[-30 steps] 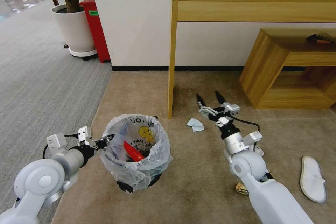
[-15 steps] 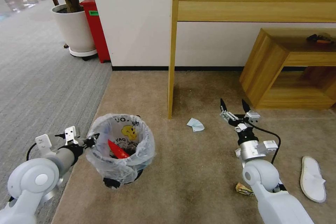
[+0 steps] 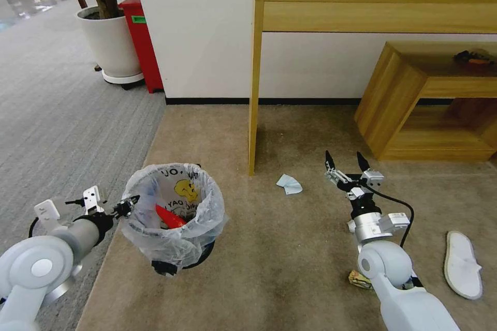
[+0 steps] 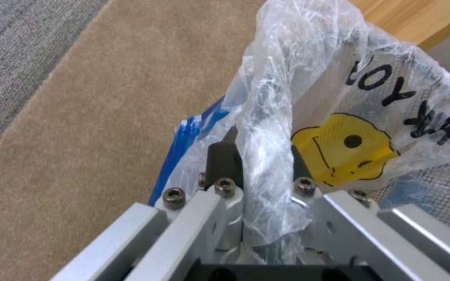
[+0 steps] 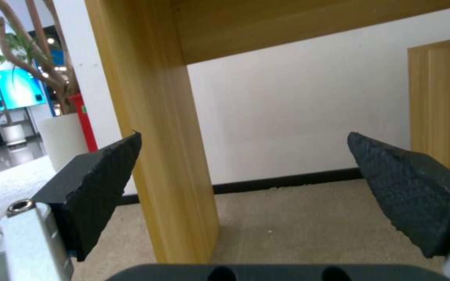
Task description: Pick up the trash bin and place the garbage on the floor into it.
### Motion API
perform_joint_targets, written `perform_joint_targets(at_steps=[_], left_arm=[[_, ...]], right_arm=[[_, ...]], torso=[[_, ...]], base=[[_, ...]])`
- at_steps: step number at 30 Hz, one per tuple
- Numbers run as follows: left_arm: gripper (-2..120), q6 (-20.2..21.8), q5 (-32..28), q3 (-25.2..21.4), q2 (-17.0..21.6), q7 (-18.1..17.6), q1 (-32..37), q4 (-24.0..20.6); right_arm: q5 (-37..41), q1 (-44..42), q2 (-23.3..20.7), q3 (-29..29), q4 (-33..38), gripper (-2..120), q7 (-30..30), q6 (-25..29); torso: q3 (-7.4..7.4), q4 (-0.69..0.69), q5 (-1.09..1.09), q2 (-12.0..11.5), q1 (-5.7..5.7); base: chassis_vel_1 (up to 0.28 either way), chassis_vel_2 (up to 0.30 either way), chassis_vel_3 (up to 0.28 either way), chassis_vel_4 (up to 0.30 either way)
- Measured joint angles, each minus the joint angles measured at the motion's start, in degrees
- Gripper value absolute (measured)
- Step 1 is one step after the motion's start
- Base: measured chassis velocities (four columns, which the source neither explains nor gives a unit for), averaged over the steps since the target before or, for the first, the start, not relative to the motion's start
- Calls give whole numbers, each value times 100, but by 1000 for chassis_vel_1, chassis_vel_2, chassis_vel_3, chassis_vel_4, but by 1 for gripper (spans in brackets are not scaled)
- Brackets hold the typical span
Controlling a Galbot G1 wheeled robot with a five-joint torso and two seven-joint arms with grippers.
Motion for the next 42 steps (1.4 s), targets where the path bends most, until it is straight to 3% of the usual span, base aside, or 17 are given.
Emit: perform_joint_targets(at_steps=[42], left_arm=[[3,0,-46,52,1,117,-106,124]], right_arm=[[130,257,54,-151,-220,100,-129,3]], torso=[[0,0,0,0,0]], base=[[-15,16,16,-17]])
